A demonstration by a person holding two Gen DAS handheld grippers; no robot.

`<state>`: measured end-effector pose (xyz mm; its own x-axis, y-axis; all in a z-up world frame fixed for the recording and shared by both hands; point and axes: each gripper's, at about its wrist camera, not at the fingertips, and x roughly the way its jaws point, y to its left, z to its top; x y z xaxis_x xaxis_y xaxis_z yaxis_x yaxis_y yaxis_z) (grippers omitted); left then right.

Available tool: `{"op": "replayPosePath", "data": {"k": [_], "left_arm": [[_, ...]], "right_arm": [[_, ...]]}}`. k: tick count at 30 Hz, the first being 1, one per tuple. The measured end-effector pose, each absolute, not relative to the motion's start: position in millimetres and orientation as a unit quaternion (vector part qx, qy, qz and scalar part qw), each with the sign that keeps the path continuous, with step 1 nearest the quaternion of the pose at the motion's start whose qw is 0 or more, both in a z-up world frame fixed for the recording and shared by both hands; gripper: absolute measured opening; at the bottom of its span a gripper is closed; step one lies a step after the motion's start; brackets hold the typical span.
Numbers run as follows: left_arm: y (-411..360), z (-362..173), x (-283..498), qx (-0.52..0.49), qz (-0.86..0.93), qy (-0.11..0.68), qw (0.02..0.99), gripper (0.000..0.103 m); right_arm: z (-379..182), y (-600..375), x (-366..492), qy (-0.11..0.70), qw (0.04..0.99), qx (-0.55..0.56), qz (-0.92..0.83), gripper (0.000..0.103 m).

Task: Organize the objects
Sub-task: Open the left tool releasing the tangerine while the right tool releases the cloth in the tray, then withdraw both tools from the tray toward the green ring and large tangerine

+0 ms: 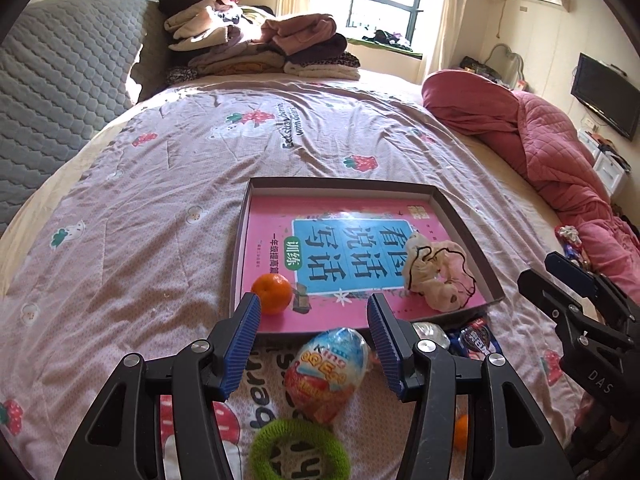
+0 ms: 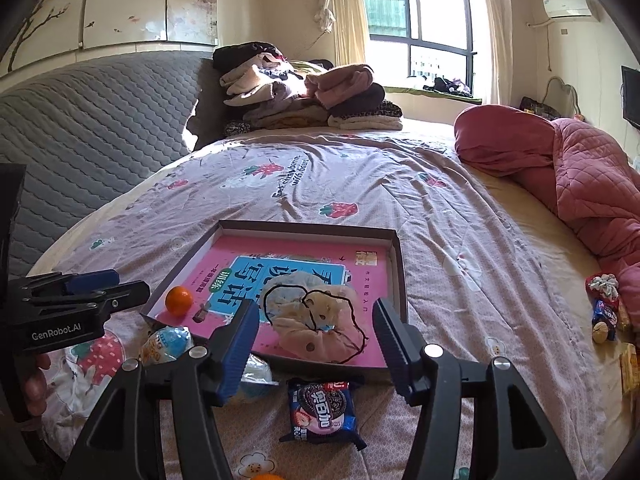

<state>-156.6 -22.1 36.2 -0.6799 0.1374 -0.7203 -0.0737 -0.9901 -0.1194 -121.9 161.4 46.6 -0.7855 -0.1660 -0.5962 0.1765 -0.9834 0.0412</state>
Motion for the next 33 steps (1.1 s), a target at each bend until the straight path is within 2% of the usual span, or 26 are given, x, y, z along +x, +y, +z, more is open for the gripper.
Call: {"op": "replayPosePath", "data": {"k": [12,33], "left_arm": [[-29.3,42.7,-115.3,-0.383,0.921,-0.036,0.058,0.057],[-26.1,12.5,-59.1,-0.402,0.914,-0.015,0.053,0.057]], "right_arm": [[53.4,153.6,-86.8,0.019,0.100,0.306,-0.947,0.059],[43.9,142.8,-32.1,0.032,0.107,0.316,-0.942,0.059]]}}
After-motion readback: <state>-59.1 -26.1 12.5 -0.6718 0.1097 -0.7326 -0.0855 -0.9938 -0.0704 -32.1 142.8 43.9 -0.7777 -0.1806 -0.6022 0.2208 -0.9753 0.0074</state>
